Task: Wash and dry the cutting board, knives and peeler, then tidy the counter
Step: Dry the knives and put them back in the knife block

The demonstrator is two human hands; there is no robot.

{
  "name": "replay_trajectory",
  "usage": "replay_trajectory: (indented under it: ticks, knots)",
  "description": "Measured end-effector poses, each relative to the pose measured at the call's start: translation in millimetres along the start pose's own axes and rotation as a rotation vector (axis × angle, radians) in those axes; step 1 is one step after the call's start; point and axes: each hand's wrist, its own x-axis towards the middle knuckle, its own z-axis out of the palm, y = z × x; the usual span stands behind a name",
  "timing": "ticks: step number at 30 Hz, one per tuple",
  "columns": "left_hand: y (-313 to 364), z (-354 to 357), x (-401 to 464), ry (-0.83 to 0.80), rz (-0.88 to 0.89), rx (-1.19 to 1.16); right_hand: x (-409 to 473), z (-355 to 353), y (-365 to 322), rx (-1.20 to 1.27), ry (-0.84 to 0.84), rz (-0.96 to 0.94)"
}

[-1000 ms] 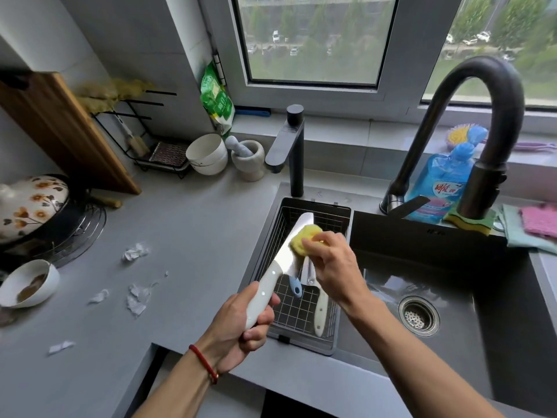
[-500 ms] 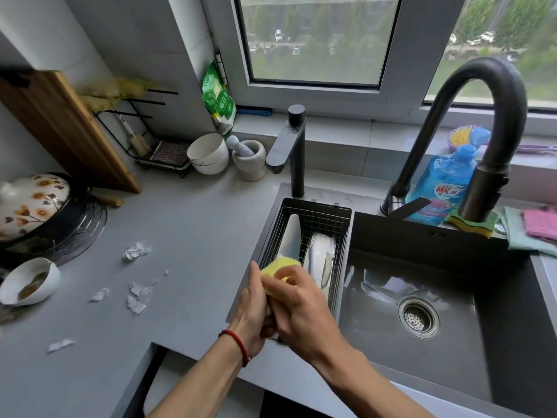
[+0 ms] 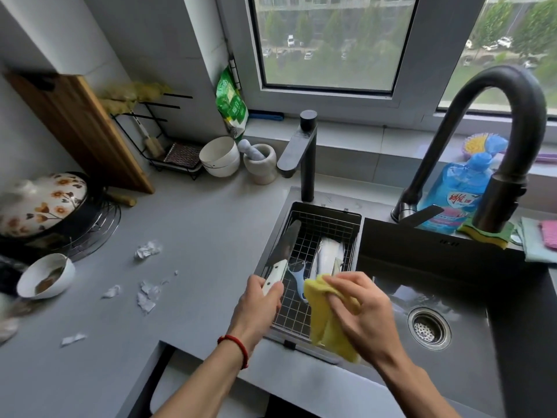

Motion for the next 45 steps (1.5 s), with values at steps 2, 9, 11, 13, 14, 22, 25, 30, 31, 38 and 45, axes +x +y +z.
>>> replay_trajectory:
  ticks: [2,9,11,13,14,22,25,30,31,38,45]
  knots:
    - [0,-2,-1,0.054,0.117,0.231,14,3,-3,0.013,0.075,0.039]
    - [7,12,-15,0.111,0.324,0.183,13,62,-29,0.017,-0.130,-0.019]
    - [3,9,-16,0.091,0.298,0.161,4,59,-22,0.060,-0.180,-0.093]
    - [0,7,-16,0.101,0.245,0.095,8,51,-10,0.012,-0.149,-0.162]
    - [-2,6,-16,0.116,0.230,0.077,16,50,-2,-0.012,-0.109,-0.149]
    - [-23,-41,-30,0.172,0.186,-0.076,69,48,20,0.019,0.094,0.210]
    - [-42,-82,-49,0.279,0.102,-0.201,76,70,-3,0.084,0.041,0.215]
    - [-86,-147,-82,0.344,-0.062,-0.745,80,140,-72,0.414,-0.253,0.265]
    - [-93,-157,-86,0.375,-0.064,-0.806,80,156,-88,0.459,-0.297,0.257]
    - [-122,-227,-81,0.684,-0.008,-0.842,29,284,-205,0.401,-0.619,0.195]
    - [-172,-331,-75,0.874,0.057,-0.678,-14,400,-330,0.015,-0.782,-0.008]
